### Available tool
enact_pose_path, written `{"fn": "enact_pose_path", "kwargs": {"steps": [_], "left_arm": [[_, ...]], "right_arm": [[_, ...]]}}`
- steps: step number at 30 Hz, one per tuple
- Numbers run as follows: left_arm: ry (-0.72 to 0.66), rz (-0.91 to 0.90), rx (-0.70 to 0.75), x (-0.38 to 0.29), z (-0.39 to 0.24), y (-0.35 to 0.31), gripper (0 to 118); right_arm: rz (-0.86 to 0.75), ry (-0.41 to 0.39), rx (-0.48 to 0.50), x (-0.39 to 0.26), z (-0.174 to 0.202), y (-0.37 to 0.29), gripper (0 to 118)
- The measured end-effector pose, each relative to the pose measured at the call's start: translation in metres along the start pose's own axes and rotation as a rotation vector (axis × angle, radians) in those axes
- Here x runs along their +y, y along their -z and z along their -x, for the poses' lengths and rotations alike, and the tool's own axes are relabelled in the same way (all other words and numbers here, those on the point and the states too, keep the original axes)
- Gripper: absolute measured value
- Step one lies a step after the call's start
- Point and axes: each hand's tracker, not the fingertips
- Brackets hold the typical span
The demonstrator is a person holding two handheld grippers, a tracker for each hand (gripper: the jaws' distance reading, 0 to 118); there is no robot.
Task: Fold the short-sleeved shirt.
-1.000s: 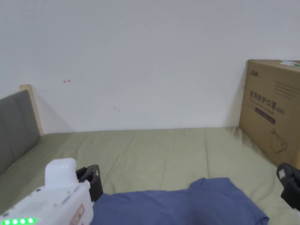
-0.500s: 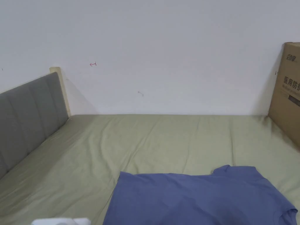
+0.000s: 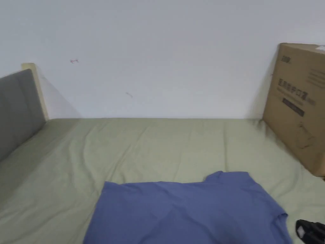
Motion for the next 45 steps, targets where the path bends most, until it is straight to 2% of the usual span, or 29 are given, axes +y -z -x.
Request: {"fn": "enact_pose_path", "kwargs": {"steps": [2,4,5,6,7,8,9,10,12,15,17,18,19,21,22,23,24,25,26,27,29,32,34,36,40,45], "left_arm": [[-0.061,-0.014,-0.059,0.001,-0.003,-0.011,3],[-0.015,-0.075,-0.054,0.008,-0.008,-0.025,3],[0.006,-0.102,-0.047,0.010,-0.011,-0.032,3],[0.020,-0.135,-0.038,0.013,-0.013,-0.038,4],[0.017,-0.149,-0.046,0.016,-0.013,-0.042,4],[0.008,-0.157,-0.066,0.018,-0.012,-0.047,3],[-0.012,-0.161,-0.096,0.021,-0.010,-0.050,3],[-0.029,-0.160,-0.113,0.023,-0.009,-0.053,4],[-0.043,-0.150,-0.106,0.027,-0.009,-0.056,4],[-0.048,-0.075,-0.018,0.029,-0.008,-0.050,4],[-0.065,-0.008,-0.002,0.028,-0.005,-0.042,4],[-0.082,0.012,-0.008,0.025,-0.002,-0.038,4],[-0.102,0.032,-0.015,0.022,0.000,-0.033,4],[-0.109,0.054,-0.017,0.016,0.004,-0.026,4],[-0.104,0.060,-0.018,0.014,0.004,-0.024,4],[-0.100,0.067,-0.016,0.011,0.004,-0.022,4],[-0.100,0.075,-0.017,0.010,0.004,-0.020,4],[-0.104,0.081,-0.023,0.009,0.006,-0.018,4],[-0.110,0.085,-0.033,0.008,0.008,-0.016,3],[-0.116,0.086,-0.031,0.007,0.009,-0.016,4],[-0.129,0.084,-0.041,0.005,0.013,-0.017,4],[-0.135,0.090,-0.100,0.001,0.016,-0.026,4],[-0.139,0.083,-0.117,0.000,0.020,-0.032,4],[-0.202,0.054,-0.170,0.000,0.025,-0.038,4],[-0.270,-0.018,-0.213,0.015,0.032,-0.048,4],[-0.320,-0.104,-0.274,0.058,0.034,-0.052,4]], "right_arm": [[0.070,0.015,0.004,-0.006,-0.008,0.002,0],[0.168,0.034,-0.019,-0.014,-0.019,0.007,0],[0.221,0.054,-0.035,-0.019,-0.025,0.011,21],[0.302,0.084,-0.041,-0.023,-0.033,0.018,56],[0.397,0.120,-0.038,-0.030,-0.042,0.026,56],[0.473,0.155,-0.045,-0.038,-0.050,0.034,70],[0.603,0.182,-0.033,-0.049,-0.057,0.045,92],[0.657,0.195,-0.045,-0.060,-0.063,0.052,105],[0.767,0.181,-0.077,-0.081,-0.072,0.068,104],[0.904,0.149,-0.131,-0.107,-0.078,0.086,104],[0.919,0.105,-0.113,-0.116,-0.076,0.088,96],[0.894,0.048,-0.134,-0.113,-0.072,0.084,95],[0.891,0.045,-0.128,-0.110,-0.069,0.081,93],[0.871,0.029,-0.100,-0.102,-0.064,0.075,57],[0.856,0.003,-0.115,-0.099,-0.062,0.072,47],[0.847,-0.022,-0.126,-0.098,-0.063,0.069,31],[0.846,-0.020,-0.114,-0.096,-0.062,0.066,15],[0.839,-0.013,-0.104,-0.095,-0.065,0.064,5],[0.821,0.071,-0.029,-0.095,-0.068,0.061,5],[0.825,0.092,-0.048,-0.094,-0.070,0.058,5],[0.806,0.058,-0.055,-0.091,-0.071,0.052,5],[0.770,0.081,-0.034,-0.082,-0.072,0.037,5],[0.709,0.120,-0.012,-0.073,-0.075,0.025,5],[0.655,0.157,-0.001,-0.064,-0.076,0.017,5],[0.509,0.283,0.070,-0.040,-0.085,0.009,5],[0.452,0.324,0.095,0.005,-0.082,0.027,5]]}}
